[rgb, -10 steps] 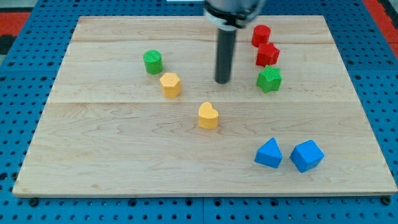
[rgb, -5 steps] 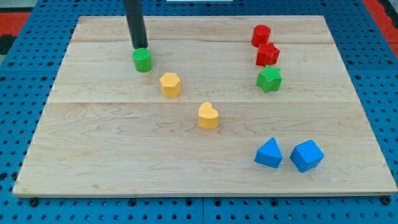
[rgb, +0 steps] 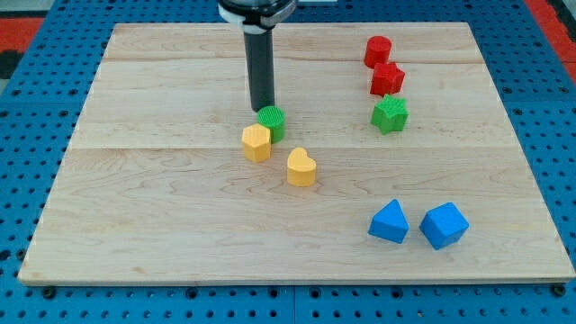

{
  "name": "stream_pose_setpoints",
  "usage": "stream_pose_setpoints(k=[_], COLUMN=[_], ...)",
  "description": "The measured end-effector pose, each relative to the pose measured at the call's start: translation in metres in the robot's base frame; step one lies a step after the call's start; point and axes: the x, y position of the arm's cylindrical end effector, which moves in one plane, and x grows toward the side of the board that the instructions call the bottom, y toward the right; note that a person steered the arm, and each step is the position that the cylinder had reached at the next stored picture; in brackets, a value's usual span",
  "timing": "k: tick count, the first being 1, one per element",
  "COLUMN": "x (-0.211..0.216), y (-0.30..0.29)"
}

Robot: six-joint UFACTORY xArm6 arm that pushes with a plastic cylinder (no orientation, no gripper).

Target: Move the green circle down to the green star

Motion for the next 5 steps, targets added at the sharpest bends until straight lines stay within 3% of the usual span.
stream_pose_setpoints(k=[1, 2, 4, 5], x=[0.019, 0.047, 0.023, 0.006], y=[-0.014, 0.015, 0.029, 0.09])
